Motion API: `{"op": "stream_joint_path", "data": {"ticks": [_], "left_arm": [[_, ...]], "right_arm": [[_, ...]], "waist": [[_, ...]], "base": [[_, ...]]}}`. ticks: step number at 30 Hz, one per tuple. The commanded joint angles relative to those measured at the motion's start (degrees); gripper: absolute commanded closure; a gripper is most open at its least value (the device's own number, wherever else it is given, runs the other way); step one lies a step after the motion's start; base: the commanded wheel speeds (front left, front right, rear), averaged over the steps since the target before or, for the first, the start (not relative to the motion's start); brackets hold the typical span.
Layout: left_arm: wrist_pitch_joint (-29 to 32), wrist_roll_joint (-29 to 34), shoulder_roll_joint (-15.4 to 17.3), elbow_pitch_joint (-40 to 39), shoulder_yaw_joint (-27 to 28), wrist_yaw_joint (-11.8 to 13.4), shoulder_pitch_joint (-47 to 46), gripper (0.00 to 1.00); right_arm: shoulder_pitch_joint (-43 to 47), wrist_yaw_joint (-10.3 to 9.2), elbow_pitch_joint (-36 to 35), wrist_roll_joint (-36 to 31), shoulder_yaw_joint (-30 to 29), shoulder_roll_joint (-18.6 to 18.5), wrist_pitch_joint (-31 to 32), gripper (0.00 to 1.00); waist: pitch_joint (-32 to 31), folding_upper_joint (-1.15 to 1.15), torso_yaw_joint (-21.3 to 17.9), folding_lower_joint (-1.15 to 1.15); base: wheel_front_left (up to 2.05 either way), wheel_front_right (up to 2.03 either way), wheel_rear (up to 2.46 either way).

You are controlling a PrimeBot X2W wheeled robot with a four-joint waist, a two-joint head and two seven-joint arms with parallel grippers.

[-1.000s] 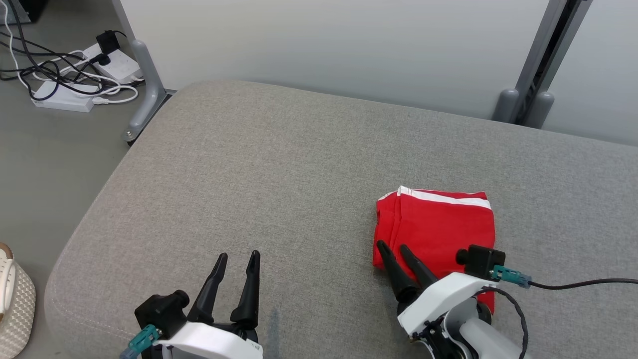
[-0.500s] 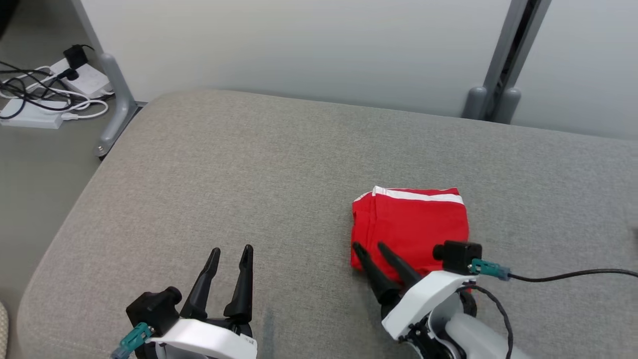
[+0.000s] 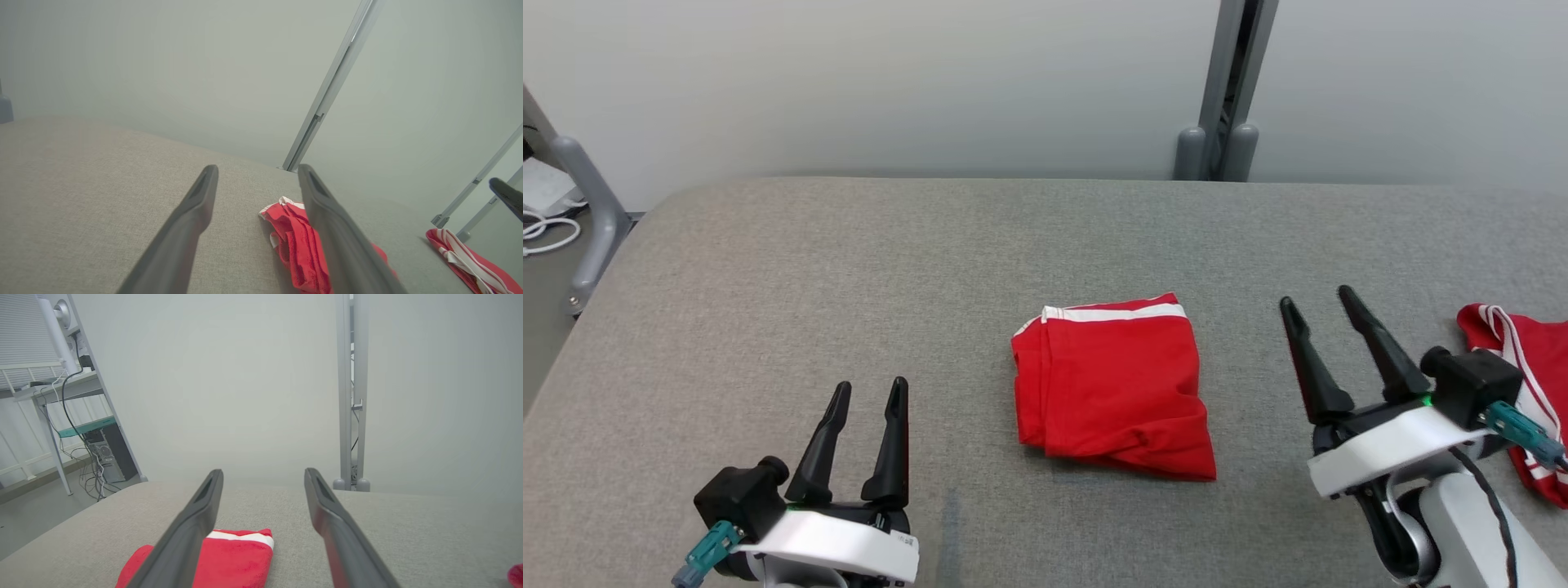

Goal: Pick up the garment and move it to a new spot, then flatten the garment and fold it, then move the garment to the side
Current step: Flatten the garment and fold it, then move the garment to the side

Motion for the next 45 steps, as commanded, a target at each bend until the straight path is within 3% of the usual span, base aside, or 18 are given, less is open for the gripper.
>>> {"op": "stream_joint_path", "data": {"ticks": [1,8,16,45], "left_arm": [[-0.18,1.03,0.23,-0.35,0.67,-0.21,-0.50,0.00],[-0.18,3.79,0.24,-1.13,1.00,-0.55,0.36,0.00],[-0.18,4.07,0.22,-2.21,2.28,1.23,3.36,0.00],[-0.18,5.28,0.22,-2.73,1.26,1.43,3.73,0.00]], "right_arm": [[2.36,-0.03,-2.53,-3.57,-3.39,0.33,-0.12,0.00],[9.44,-0.03,-10.71,-14.66,-13.12,3.23,-0.09,0.00],[15.28,-0.03,-13.47,-16.98,-19.29,6.61,-0.11,0.00],[16.01,-0.03,-11.29,-15.77,-19.43,7.60,-0.11,0.00]], "waist": [[0.25,0.00,-1.35,0.00],[0.55,0.00,-2.71,0.00],[-0.33,0.00,-2.73,0.00],[-0.54,0.00,-1.49,0.00]], "base": [[0.00,0.00,0.00],[0.00,0.00,0.00],[0.00,0.00,0.00],[0.00,0.00,0.00]]}}
